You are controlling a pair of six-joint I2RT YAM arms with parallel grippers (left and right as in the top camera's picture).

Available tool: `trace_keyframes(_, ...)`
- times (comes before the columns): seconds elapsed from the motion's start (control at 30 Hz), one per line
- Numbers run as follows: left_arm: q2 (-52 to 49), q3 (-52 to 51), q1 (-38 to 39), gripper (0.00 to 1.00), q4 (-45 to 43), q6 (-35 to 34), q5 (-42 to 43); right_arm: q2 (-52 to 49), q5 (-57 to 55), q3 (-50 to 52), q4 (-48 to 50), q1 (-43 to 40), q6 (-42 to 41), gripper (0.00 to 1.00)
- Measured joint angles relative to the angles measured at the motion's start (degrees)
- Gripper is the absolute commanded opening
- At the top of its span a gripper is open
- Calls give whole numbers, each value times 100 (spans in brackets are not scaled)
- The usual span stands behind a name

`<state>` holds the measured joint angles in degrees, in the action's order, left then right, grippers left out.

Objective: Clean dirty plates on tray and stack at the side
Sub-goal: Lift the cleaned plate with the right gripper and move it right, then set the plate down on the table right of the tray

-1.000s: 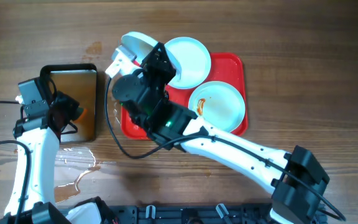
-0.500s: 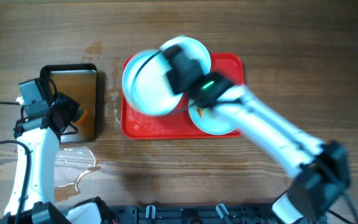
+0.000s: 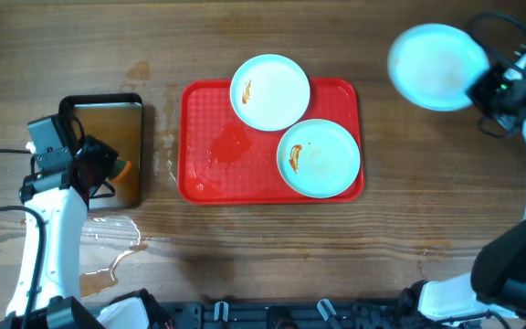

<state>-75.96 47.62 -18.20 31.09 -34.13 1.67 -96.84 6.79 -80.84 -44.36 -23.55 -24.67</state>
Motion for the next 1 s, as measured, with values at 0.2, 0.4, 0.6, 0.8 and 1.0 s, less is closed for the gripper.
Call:
trace_keyframes(0.2, 0, 0, 0, 4, 0, 105, 177, -717, -542, 358, 92, -216, -129, 4)
trace_keyframes(0.4, 0, 0, 0, 4, 2, 109, 225, -931, -520, 382, -92, -216, -111, 67)
trace_keyframes(0.6, 0, 0, -4, 4, -243, 796, 920, -828, 1722, 382, -81, -74, 717, 70)
trace_keyframes(0.8, -2, -4, 92, 4, -581, 1117, 1714, -378, 1976, 356, 726, 1880, 1106, 87)
trace_keyframes(1.0, -2, -4, 501, 4, -577, 1158, 1893, -695, 673, 345, 1980, 3773, 800, 88)
